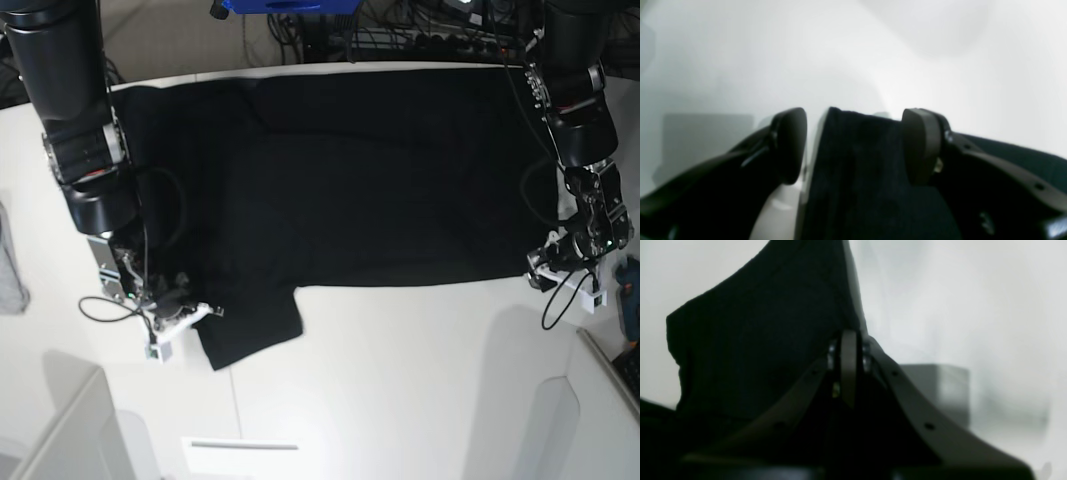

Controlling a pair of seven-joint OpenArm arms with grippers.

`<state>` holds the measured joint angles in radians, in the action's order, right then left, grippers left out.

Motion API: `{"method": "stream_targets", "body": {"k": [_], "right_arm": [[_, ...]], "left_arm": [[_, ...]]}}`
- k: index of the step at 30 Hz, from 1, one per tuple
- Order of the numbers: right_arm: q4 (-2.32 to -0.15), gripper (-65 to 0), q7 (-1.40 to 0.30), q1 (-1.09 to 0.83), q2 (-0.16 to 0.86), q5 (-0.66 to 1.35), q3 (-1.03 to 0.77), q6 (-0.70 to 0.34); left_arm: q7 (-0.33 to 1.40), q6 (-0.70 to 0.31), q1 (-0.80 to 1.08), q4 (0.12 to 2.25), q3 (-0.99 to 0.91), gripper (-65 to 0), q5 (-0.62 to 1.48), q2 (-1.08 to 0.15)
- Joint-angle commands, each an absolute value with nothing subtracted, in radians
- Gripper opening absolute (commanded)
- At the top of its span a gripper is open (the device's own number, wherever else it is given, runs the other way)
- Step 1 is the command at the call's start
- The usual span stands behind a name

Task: Fold the T-shirt properly
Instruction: 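Grasp the hem corners with both grippers, then lift the hem and fold it over toward the collar with both grippers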

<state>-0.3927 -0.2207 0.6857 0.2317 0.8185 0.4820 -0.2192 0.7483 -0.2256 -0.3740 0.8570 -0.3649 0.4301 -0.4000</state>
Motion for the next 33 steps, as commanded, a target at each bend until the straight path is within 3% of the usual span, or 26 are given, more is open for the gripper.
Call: {"method": "stream_targets", "body": {"k": [1, 6, 8, 11, 13, 14, 18, 24, 29, 33], "right_arm": [[-0.398, -65.0, -0.248, 0.704, 0.245, 0.808, 0.483, -0.213], [-0.398, -65.0, -0.246, 0.704, 0.249, 0.808, 0.483, -0.213], [-0.398, -65.0, -0.243, 0.704, 0.249, 0.808, 0.483, -0.213], [-0.398, -65.0, -0.242, 0.704, 0.252, 0.808, 0.483, -0.213], [-0.398, -65.0, -0.242, 0.704, 0.252, 0.808, 0.483, -0.213], [-0.398, -65.0, -0.242, 0.704, 0.252, 0.808, 0.479, -0.213], [-0.401, -65.0, -0.24, 0.707, 0.252, 0.808, 0.476, -0.213], [-0.41, -65.0, -0.24, 0.711, 0.254, 0.808, 0.476, -0.213], [-0.562, -65.0, -0.242, 0.653, 0.292, 0.816, 0.473, -0.208], [-0.676, -65.0, -0.242, 0.61, 0.325, 0.816, 0.473, -0.133]], "left_arm": [[0.786, -0.222, -0.381, 0.854, -0.361, -22.4, 0.424, -0.406], [0.785, -0.223, -0.381, 0.852, -0.354, -22.7, 0.424, -0.406], [0.785, -0.226, -0.381, 0.851, -0.352, -26.3, 0.424, -0.404], [0.785, -0.228, -0.381, 0.851, -0.351, -44.4, 0.424, -0.394], [0.785, -0.228, -0.381, 0.855, -0.351, -62.0, 0.426, -0.394], [0.785, -0.228, -0.381, 0.857, -0.351, -65.0, 0.43, -0.394], [0.788, -0.229, -0.381, 0.863, -0.361, -65.0, 0.433, -0.392], [0.796, -0.229, -0.326, 1.036, -0.363, -65.0, 0.433, -0.392], [0.812, -0.229, -0.315, 1.078, -0.366, -65.0, 0.435, -0.392], [0.849, -0.246, -0.288, 1.138, -0.438, -65.0, 0.472, -0.39]]}}
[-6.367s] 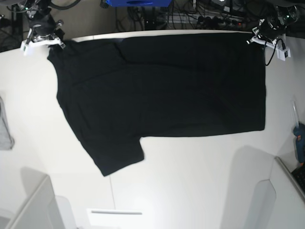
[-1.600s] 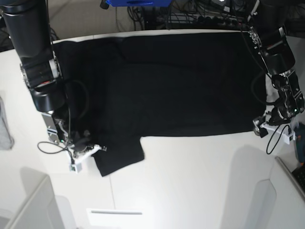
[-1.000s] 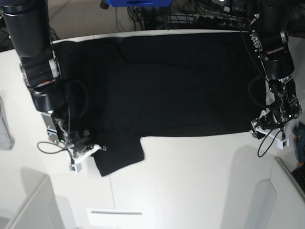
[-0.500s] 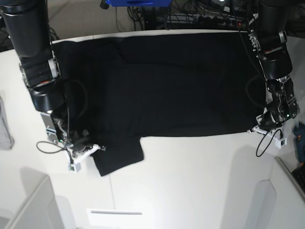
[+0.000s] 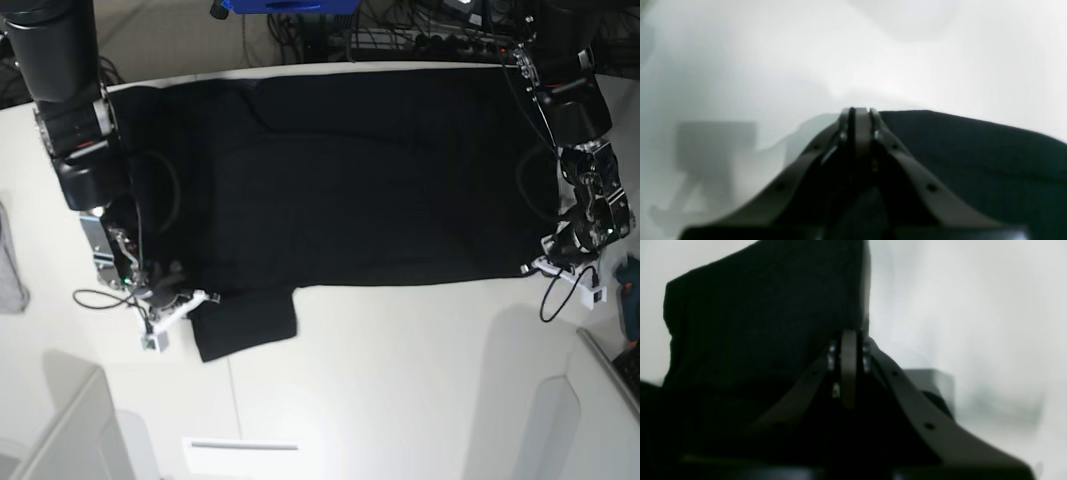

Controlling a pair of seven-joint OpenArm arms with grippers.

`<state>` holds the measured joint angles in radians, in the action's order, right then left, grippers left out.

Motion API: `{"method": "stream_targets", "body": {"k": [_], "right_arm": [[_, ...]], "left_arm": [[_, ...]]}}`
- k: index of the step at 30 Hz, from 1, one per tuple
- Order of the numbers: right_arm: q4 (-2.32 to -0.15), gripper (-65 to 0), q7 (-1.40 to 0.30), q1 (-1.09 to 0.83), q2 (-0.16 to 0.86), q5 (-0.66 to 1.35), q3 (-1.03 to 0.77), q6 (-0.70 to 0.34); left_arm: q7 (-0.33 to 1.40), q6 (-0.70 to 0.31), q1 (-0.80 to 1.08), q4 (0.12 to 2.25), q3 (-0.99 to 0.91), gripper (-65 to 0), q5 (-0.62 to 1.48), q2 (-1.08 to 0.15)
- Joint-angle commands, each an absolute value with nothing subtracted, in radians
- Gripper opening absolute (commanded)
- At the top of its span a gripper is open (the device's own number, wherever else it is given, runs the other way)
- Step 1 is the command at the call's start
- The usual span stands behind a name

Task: Fold the T-shirt properly
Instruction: 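Lift the hem and fold it over toward the collar with both grippers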

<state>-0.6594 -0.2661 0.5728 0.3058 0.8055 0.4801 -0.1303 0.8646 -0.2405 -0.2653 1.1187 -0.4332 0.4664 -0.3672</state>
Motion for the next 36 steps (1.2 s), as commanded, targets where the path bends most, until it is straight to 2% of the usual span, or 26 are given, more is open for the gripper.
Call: {"method": "stream_targets", "body": {"k": [1, 5, 11, 18, 26, 36], "right_arm": [[-0.704, -65.0, -0.242, 0.596, 0.332, 0.816, 0.473, -0.124], [-0.826, -65.0, -0.246, 0.553, 0.363, 0.816, 0.473, -0.108], [-0.99, -65.0, -0.246, 0.484, 0.4, 0.816, 0.472, -0.027], [-1.11, -65.0, -0.312, 0.392, 0.41, 0.809, 0.302, -0.028], [-1.247, -65.0, -0.386, 0.297, 0.415, 0.808, 0.196, -0.028], [-1.432, -65.0, -0.495, 0.154, 0.415, 0.808, 0.025, -0.03]], "left_arm": [[0.849, -0.255, -0.275, 1.159, -0.447, -65.0, 0.499, -0.392], [0.849, -0.254, -0.225, 1.219, -0.45, -65.0, 0.552, -0.398], [0.851, -0.257, -0.151, 1.288, -0.46, -65.0, 0.555, -0.394], [0.923, -0.257, -0.096, 1.415, -0.495, -65.0, 0.556, -0.39], [1.044, -0.259, -0.065, 1.584, -0.573, -65.0, 0.556, -0.361], [1.066, -0.259, 0.047, 1.695, -0.575, -65.0, 0.556, -0.354]]}}
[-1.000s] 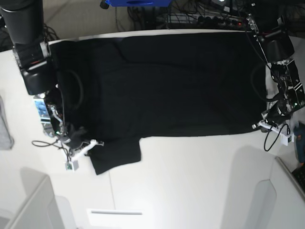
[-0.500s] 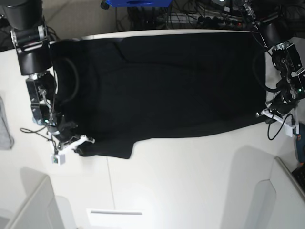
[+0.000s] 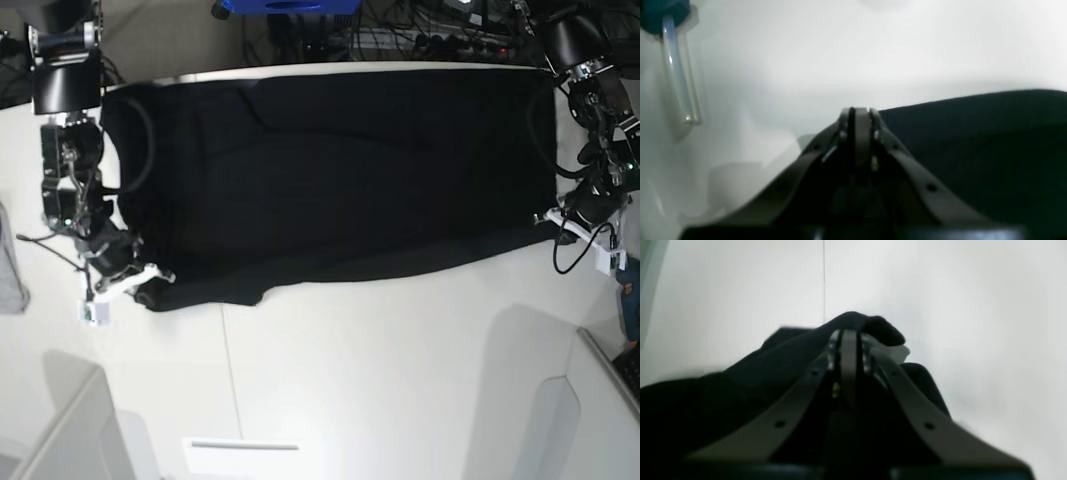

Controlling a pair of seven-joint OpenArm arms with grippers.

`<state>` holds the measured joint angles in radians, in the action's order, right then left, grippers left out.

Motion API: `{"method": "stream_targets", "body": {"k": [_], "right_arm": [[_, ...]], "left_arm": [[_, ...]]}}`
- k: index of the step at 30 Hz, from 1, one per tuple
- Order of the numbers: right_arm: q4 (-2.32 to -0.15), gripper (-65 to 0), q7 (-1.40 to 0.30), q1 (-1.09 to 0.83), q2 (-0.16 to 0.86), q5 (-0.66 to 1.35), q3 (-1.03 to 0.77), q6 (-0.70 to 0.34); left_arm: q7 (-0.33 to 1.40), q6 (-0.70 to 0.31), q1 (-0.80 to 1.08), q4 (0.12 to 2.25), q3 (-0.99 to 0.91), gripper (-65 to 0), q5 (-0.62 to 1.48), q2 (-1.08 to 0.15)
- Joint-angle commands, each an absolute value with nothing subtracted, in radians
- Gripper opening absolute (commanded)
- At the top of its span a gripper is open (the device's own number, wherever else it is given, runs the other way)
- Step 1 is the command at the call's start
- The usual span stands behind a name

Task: Fold the T-shirt properly
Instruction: 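Lift the hem and fold it over toward the collar with both grippers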

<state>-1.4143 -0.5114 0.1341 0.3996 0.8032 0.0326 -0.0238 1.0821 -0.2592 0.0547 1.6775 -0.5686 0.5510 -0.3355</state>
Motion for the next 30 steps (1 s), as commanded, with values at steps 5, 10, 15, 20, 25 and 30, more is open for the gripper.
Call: {"method": "stream_targets", "body": {"k": [5, 10, 15, 20, 25, 30], "right_arm": [[-1.5, -65.0, -0.518, 0.079, 0.415, 0.808, -0.028, -0.03], [-1.567, -65.0, -0.518, 0.004, 0.415, 0.808, -0.059, -0.03], [-1.621, -65.0, -0.524, -0.065, 0.415, 0.808, -0.101, -0.03], [-1.678, -65.0, -0.568, -0.113, 0.412, 0.808, -0.159, -0.035], [-1.747, -65.0, -0.568, -0.176, 0.414, 0.809, -0.177, -0.033], [-1.805, -65.0, -0.613, -0.237, 0.404, 0.812, -0.24, -0.033]], "left_arm": [[1.064, -0.259, 0.12, 1.774, -0.607, -65.0, 0.556, -0.325], [1.064, -0.285, 0.176, 1.821, -0.65, -65.0, 0.556, -0.298], [1.066, -0.341, 0.225, 1.847, -0.68, -65.0, 0.556, -0.277], [1.066, -0.344, 0.275, 1.876, -0.705, -65.0, 0.556, -0.257], [1.066, -0.358, 0.318, 1.911, -0.705, -65.0, 0.556, -0.248], [1.066, -0.41, 0.349, 1.914, -0.727, -65.0, 0.556, -0.236]]}}
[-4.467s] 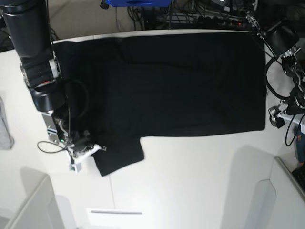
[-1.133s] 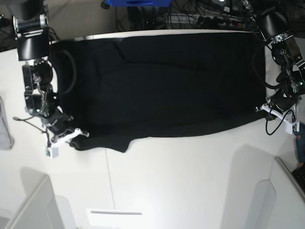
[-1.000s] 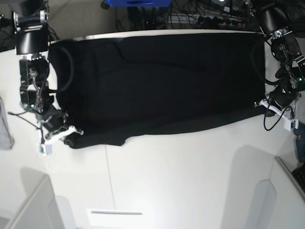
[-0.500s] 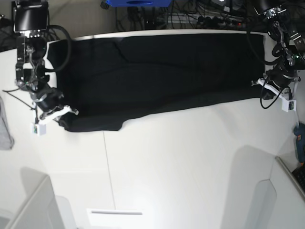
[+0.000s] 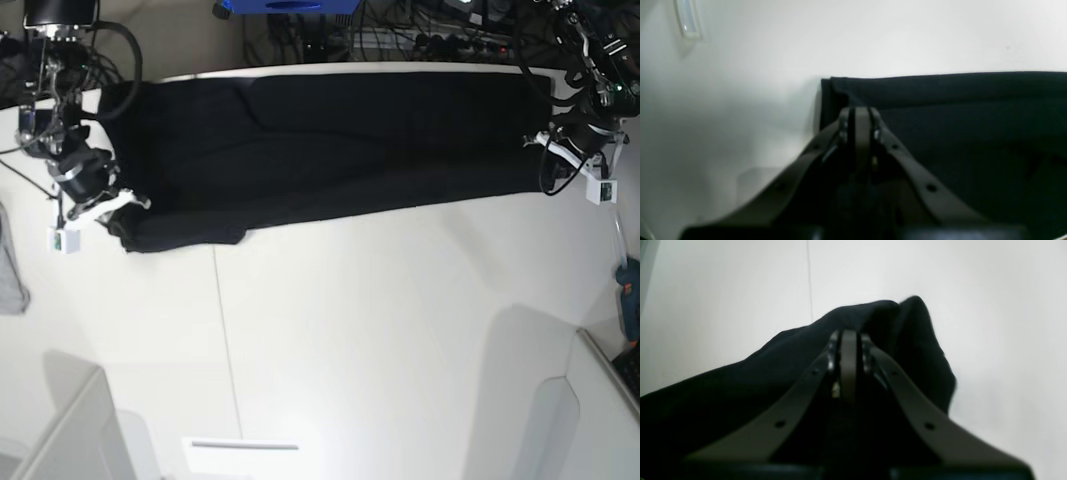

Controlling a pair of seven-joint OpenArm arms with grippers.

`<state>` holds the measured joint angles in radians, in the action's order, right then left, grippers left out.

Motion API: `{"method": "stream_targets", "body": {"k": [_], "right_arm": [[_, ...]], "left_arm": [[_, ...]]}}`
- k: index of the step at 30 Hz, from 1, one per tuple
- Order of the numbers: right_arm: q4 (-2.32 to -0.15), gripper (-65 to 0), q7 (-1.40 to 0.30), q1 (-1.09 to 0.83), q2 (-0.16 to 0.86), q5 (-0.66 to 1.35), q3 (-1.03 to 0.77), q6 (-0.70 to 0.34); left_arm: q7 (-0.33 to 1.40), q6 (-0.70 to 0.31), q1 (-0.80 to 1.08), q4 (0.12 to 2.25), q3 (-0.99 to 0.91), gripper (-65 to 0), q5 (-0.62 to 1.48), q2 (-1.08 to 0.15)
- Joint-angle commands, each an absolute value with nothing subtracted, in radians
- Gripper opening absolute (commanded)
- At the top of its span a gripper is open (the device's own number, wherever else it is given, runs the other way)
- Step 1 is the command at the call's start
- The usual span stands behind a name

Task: Fold the T-shirt properly
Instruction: 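Lift the hem and fold it over toward the collar with both grippers, then lay the folded hem at the collar edge and open both grippers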

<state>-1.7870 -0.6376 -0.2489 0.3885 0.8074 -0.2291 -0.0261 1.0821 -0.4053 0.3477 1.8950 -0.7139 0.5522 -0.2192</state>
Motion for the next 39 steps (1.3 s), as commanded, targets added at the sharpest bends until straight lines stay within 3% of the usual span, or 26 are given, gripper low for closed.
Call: {"method": "stream_targets", "body": {"k": [1, 17, 39], "right_arm": [[-1.819, -65.0, -0.618, -0.249, 0.404, 0.814, -0.249, -0.035], [-1.974, -65.0, -0.619, -0.443, 0.352, 0.816, -0.289, -0.035], [-1.988, -65.0, -0.619, -0.587, 0.297, 0.839, -0.349, -0.035]], "left_arm": [[1.066, -0.412, 0.355, 1.914, -0.736, -65.0, 0.556, -0.234], [1.064, -0.414, 0.403, 1.94, -0.754, -65.0, 0.556, -0.237], [1.058, -0.414, 0.489, 1.94, -0.748, -65.0, 0.556, -0.236]]}}
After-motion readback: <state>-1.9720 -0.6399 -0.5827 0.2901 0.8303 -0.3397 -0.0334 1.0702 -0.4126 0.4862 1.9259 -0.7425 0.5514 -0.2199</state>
